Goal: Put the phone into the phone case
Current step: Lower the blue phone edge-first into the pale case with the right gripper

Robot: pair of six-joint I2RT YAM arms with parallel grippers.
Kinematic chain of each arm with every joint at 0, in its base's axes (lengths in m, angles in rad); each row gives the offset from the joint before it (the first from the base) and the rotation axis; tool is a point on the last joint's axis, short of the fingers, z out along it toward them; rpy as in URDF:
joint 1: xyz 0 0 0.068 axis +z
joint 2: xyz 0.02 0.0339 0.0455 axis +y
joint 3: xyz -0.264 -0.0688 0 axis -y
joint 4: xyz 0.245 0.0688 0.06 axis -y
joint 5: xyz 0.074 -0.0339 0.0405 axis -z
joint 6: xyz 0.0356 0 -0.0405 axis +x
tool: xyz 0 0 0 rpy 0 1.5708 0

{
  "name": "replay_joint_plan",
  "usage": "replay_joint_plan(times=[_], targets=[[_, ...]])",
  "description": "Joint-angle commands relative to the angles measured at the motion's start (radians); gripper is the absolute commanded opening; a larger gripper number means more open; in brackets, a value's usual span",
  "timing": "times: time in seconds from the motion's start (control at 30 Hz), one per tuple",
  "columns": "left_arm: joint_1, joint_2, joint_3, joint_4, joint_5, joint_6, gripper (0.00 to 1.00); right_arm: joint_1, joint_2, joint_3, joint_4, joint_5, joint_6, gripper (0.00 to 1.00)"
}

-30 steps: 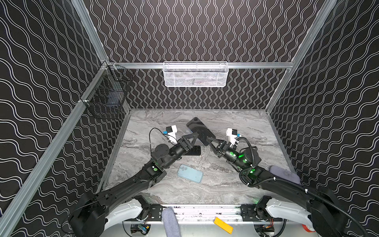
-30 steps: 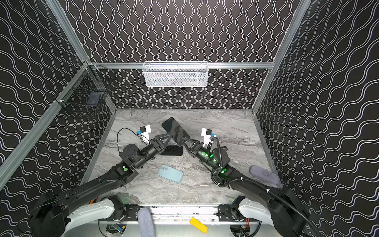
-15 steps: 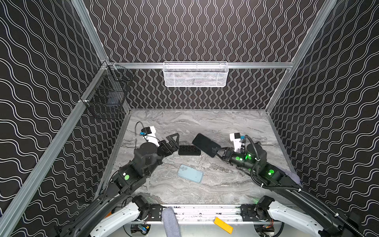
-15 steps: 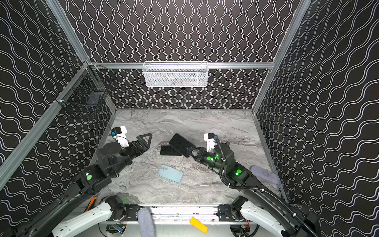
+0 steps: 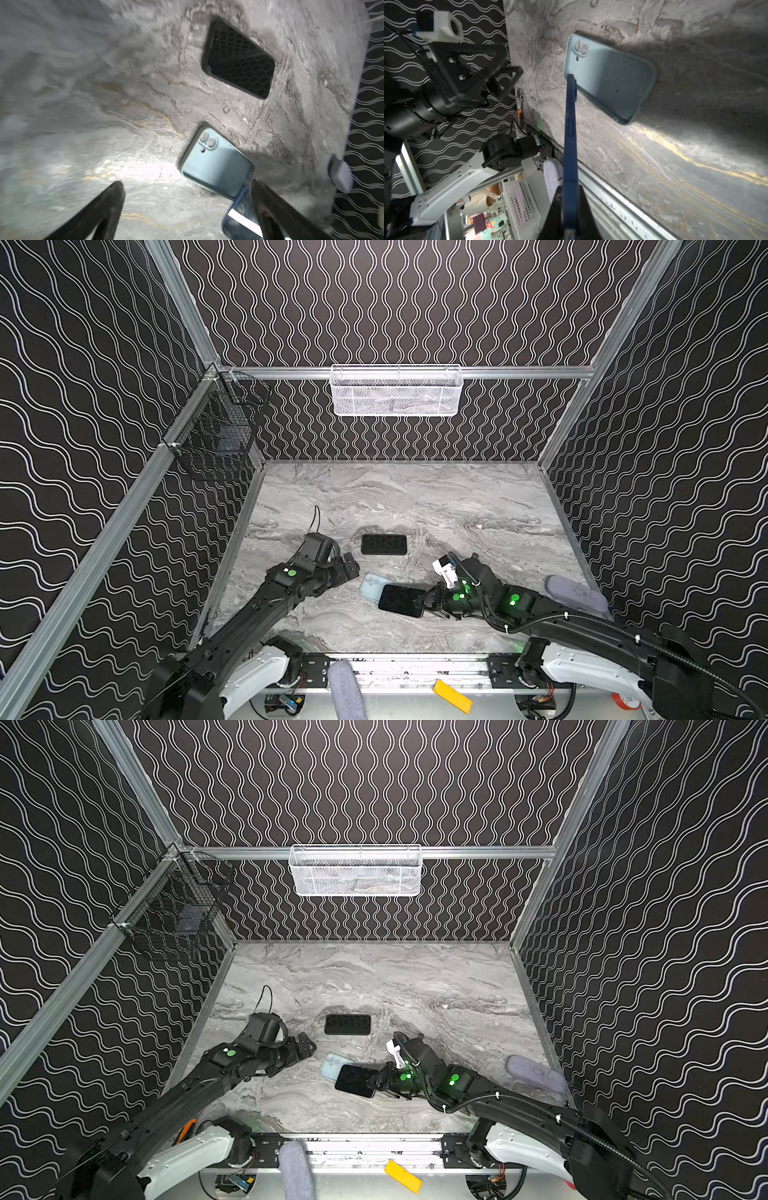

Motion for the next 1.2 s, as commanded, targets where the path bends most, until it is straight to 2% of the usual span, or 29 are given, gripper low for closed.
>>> replay_joint_plan(times=[0.0, 0.33, 0.67, 0.97, 1.17], targets=[[0.01, 0.04, -0.017, 0.184, 0.148, -0.033, 0.98, 0.002, 0.05, 0.018, 0.088, 0.042, 0.006, 0.0], [0.023, 0.117, -0.069, 0.351, 0.179, -0.075, 0.99, -0.003, 0.228, 0.1, 0.101, 0.043, -0.034, 0.0], [0.023, 0.173, -0.082, 0.422, 0.177, -0.09, 0.99, -0.026, 0.349, 0.13, 0.118, -0.019, -0.033, 0.0], [0.023, 0.169, -0.12, 0.47, 0.171, -0.125, 0.99, -0.073, 0.384, 0.126, 0.155, -0.138, 0.056, 0.0], [0.023, 0.147, -0.132, 0.478, 0.157, -0.137, 0.99, -0.069, 0.382, 0.159, 0.084, -0.1, 0.104, 0.0]])
